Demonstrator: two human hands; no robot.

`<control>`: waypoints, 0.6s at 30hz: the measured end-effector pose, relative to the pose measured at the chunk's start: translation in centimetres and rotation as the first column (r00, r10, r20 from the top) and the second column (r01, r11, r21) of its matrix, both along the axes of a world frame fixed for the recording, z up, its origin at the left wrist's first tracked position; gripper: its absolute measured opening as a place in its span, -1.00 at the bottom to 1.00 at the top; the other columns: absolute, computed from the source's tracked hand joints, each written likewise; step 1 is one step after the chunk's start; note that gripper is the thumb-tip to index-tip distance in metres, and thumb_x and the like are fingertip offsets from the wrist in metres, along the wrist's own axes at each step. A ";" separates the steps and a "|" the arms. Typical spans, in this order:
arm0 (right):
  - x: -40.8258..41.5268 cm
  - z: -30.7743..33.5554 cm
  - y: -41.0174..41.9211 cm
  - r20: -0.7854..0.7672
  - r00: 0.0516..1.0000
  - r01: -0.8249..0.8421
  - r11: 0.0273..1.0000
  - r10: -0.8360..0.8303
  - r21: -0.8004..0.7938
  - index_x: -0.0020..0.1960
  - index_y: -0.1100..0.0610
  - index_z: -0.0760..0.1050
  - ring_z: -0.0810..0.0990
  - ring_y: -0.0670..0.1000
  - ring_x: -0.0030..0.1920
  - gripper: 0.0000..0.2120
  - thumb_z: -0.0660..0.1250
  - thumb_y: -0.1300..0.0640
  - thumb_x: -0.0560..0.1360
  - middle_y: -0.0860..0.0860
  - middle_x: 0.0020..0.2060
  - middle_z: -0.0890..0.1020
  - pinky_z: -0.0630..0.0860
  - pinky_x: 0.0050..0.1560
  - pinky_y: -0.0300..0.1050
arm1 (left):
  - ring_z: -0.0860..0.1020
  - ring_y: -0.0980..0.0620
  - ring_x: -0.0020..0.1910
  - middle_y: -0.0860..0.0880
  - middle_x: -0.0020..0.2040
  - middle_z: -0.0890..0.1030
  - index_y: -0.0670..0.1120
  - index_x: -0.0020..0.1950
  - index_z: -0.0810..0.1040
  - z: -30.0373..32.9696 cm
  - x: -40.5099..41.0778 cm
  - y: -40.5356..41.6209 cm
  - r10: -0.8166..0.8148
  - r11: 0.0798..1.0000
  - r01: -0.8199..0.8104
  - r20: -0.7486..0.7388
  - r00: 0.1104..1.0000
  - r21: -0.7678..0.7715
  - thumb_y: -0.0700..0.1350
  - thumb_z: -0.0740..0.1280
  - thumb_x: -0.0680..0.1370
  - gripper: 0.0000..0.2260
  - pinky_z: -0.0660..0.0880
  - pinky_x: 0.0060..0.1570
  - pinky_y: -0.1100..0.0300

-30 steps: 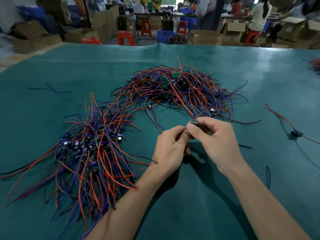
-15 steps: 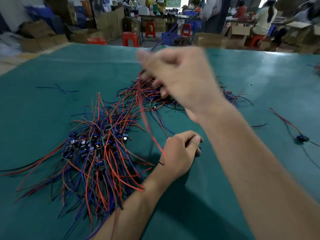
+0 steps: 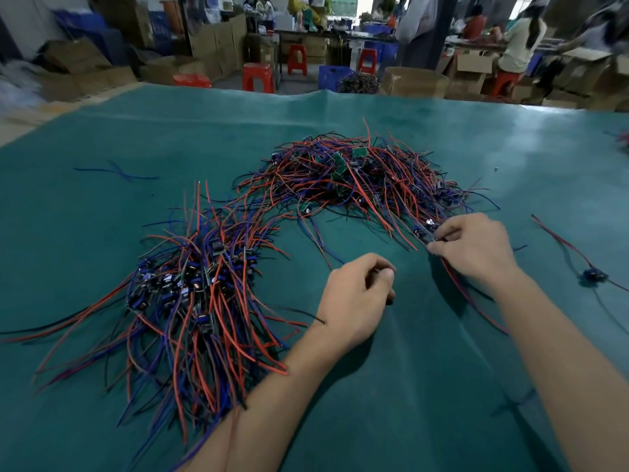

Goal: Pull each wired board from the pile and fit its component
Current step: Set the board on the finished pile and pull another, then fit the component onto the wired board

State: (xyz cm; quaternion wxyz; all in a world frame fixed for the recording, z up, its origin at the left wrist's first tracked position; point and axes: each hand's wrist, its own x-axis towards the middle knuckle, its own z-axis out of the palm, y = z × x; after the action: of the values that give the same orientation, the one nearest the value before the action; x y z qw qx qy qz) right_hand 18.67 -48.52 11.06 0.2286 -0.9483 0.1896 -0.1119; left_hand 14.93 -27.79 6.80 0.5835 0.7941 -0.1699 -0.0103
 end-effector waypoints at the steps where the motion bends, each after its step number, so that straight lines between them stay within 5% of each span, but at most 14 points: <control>1: -0.3 0.2 -0.3 0.032 0.999 0.025 0.998 -0.027 0.058 -0.21 -0.03 0.65 0.66 0.11 -0.02 -0.88 0.59 0.08 0.35 -0.03 -0.28 0.66 0.51 0.00 -0.12 | 0.60 0.19 -0.30 -0.02 -0.25 0.70 -0.09 0.02 0.63 -0.1 0.0 0.0 0.000 1.000 0.000 -0.005 1.000 -0.008 -0.17 0.28 0.63 -0.87 0.55 -0.07 0.22; 5: -2.1 2.1 -1.0 0.344 0.918 0.043 0.909 -0.200 0.414 -0.23 0.04 0.69 0.64 -0.04 -0.19 -0.95 0.51 0.09 0.32 -0.02 -0.28 0.72 0.55 -0.07 -0.09 | 0.64 0.14 -0.25 -0.01 -0.26 0.70 -0.05 0.01 0.62 -0.3 0.1 0.0 0.005 1.000 -0.005 -0.016 1.000 -0.018 -0.15 0.28 0.63 -0.88 0.59 0.00 0.13; 8: -3.6 3.9 0.5 0.396 0.891 -0.175 0.639 -0.220 0.749 -0.22 0.12 0.61 0.51 -0.11 -0.44 -0.92 0.38 0.19 0.44 0.03 -0.37 0.71 0.40 -0.41 -0.23 | 0.60 0.15 -0.27 0.02 -0.28 0.69 -0.04 0.02 0.60 -0.2 0.2 0.0 -0.007 0.999 0.006 -0.035 0.999 -0.051 -0.04 0.23 0.62 -0.82 0.57 -0.05 0.13; 10: -4.5 4.0 2.9 0.351 0.928 -0.257 0.471 -0.122 0.844 -0.15 0.15 0.60 0.52 -0.09 -0.44 -0.91 0.33 0.24 0.51 0.09 -0.29 0.73 0.38 -0.46 -0.27 | 0.56 0.17 -0.33 0.03 -0.30 0.68 -0.04 0.02 0.59 0.0 0.1 0.0 -0.008 0.995 0.002 -0.061 0.998 -0.096 0.08 0.14 0.59 -0.71 0.49 -0.21 0.17; 13: -5.8 2.0 7.0 0.316 0.948 -0.294 0.424 0.020 0.856 -0.11 0.14 0.60 0.63 -0.02 -0.23 -0.91 0.35 0.27 0.54 0.12 -0.15 0.75 0.52 -0.21 -0.15 | 0.52 0.08 -0.40 -0.05 -0.33 0.66 -0.02 -0.03 0.61 0.5 -0.2 -0.1 0.006 0.962 -0.046 -0.148 0.989 -0.269 0.17 0.10 0.58 -0.62 0.40 -0.41 0.28; 15: -6.4 0.5 8.9 0.329 0.944 -0.309 0.393 0.018 0.866 -0.09 0.15 0.60 0.66 0.10 -0.07 -0.93 0.39 0.28 0.54 0.14 -0.10 0.74 0.58 0.10 0.16 | 0.51 0.06 -0.43 -0.05 -0.35 0.63 -0.02 -0.12 0.61 0.8 -0.1 0.0 0.026 0.935 -0.086 -0.177 0.984 -0.343 0.14 0.15 0.58 -0.66 0.37 -0.47 0.28; 18: -6.3 -0.6 9.7 0.358 0.933 -0.329 0.311 -0.039 0.892 -0.07 0.20 0.59 0.64 0.15 0.00 -0.92 0.39 0.34 0.53 0.20 -0.01 0.72 0.54 0.20 0.20 | 0.50 0.16 -0.47 0.00 -0.38 0.60 -0.09 -0.12 0.60 0.8 0.0 0.2 -0.019 0.912 -0.052 -0.170 0.985 -0.408 -0.16 0.30 0.64 -0.84 0.36 -0.47 0.37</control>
State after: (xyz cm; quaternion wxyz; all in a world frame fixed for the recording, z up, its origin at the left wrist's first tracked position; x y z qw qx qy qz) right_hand 12.34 -38.82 10.47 0.7715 -0.6200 0.0927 -0.1085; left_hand 14.92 -27.58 7.62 0.7496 0.6515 -0.1111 -0.0371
